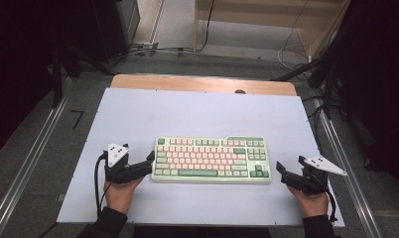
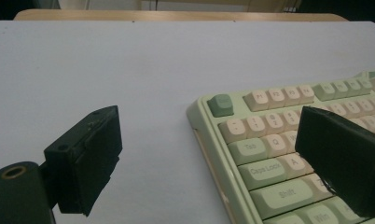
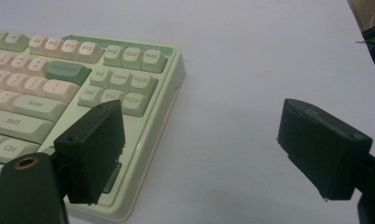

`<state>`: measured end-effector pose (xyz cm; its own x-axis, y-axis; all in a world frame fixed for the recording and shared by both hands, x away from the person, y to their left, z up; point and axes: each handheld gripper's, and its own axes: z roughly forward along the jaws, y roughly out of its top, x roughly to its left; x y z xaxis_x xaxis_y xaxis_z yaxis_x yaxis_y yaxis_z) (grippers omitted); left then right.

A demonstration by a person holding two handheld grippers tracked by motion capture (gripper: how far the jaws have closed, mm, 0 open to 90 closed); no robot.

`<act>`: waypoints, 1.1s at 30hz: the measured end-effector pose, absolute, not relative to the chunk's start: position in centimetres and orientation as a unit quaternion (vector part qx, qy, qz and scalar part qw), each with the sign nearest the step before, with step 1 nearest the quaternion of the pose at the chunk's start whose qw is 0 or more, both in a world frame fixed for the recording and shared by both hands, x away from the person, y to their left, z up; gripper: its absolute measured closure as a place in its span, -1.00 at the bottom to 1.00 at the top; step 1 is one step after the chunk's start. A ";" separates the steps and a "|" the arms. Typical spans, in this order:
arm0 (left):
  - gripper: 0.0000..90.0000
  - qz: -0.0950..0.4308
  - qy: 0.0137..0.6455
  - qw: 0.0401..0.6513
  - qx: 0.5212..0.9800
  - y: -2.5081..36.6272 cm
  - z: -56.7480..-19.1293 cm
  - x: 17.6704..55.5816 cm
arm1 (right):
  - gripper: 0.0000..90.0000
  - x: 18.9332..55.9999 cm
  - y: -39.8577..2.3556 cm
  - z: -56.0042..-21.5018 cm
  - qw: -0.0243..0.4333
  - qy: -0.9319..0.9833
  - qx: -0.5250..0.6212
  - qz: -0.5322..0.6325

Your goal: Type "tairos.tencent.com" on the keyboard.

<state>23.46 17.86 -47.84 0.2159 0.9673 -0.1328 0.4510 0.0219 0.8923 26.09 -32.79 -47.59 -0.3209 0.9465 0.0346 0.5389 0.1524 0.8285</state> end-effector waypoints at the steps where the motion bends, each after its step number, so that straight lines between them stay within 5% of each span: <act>1: -0.83 0.283 0.552 0.451 0.642 17.5 -47.8 23.7 | -0.71 26.1 -32.7 -47.6 0.261 0.713 0.520 0.391; 19: -0.66 0.260 0.520 0.463 0.669 14.5 -47.9 25.0 | -0.70 26.1 -32.4 -47.5 0.259 0.714 0.522 0.388; 33: -0.66 0.254 0.513 0.465 0.675 13.1 -48.0 26.0 | -0.49 26.2 -32.3 -47.3 0.259 0.714 0.521 0.389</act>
<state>26.00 13.12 -47.95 0.3446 0.9291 -0.1344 0.4570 -0.0410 0.8885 26.20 -32.30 -47.33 -0.3219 0.9461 0.0354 0.5424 0.1536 0.8259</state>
